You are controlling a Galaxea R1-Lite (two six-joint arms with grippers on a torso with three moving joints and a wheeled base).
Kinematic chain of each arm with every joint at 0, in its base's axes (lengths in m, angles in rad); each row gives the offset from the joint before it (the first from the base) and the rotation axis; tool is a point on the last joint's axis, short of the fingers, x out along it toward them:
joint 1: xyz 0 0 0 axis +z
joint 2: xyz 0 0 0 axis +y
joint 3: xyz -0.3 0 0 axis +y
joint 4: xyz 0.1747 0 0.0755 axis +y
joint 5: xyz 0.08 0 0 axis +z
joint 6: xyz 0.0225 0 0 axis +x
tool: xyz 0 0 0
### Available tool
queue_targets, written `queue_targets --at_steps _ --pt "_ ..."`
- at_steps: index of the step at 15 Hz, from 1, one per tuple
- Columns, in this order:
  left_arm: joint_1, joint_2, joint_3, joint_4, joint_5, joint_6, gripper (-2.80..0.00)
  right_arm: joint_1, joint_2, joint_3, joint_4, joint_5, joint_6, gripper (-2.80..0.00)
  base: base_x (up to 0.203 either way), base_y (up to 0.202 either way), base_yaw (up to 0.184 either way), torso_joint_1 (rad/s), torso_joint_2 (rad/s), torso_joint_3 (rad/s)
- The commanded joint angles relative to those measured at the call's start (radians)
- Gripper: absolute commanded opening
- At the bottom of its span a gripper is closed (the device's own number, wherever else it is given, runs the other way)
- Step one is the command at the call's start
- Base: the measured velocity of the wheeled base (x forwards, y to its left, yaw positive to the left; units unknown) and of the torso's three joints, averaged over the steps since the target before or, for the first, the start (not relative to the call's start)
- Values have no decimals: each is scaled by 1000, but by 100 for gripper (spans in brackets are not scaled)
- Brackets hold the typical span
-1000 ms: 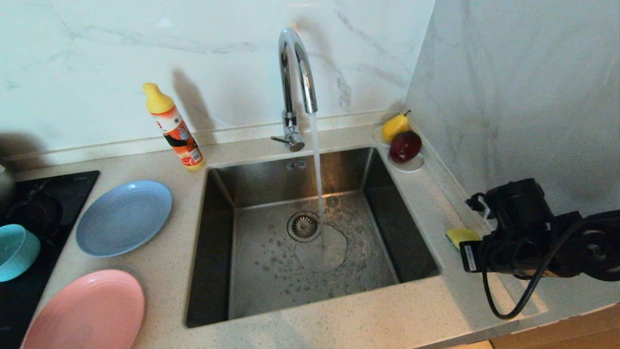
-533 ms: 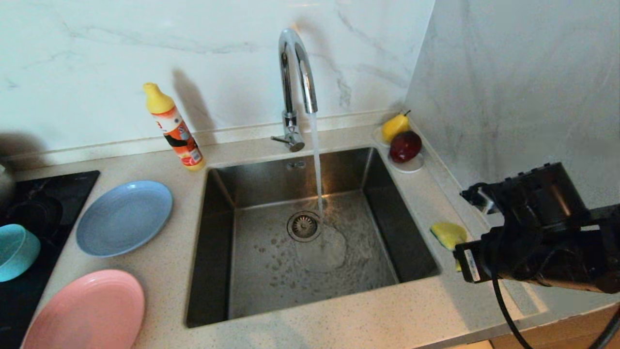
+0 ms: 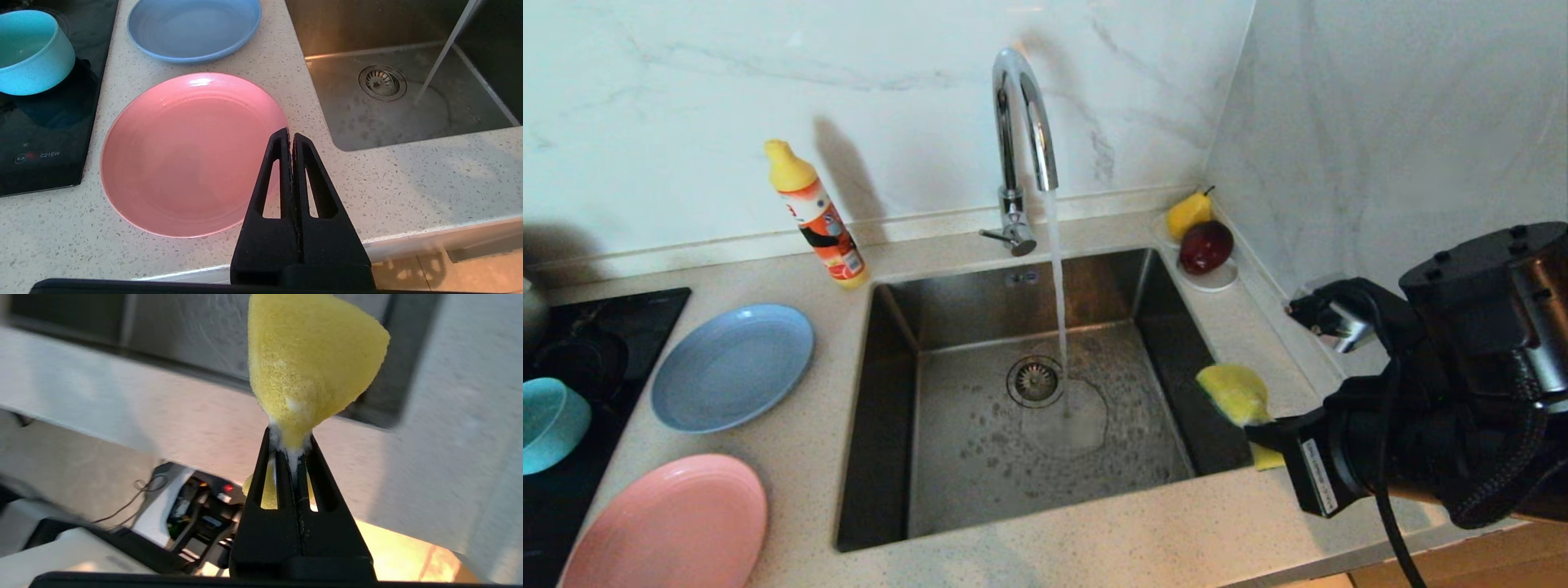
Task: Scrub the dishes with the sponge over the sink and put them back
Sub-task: Pick up a bowl and the sponge
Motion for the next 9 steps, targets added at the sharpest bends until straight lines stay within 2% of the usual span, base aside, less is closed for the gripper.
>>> queue_targets --at_steps 1,6,9 --pt "2 2 14 -1 0 0 -280 38 16 -18 3 -1 7 -280 0 0 0 0 0 0" --pt "2 2 11 10 -2 23 -280 80 37 -68 72 5 35 -280 0 0 0 0 0 0" --pt "1 3 15 1 -11 68 -280 80 69 -83 72 7 55 -280 0 0 0 0 0 0"
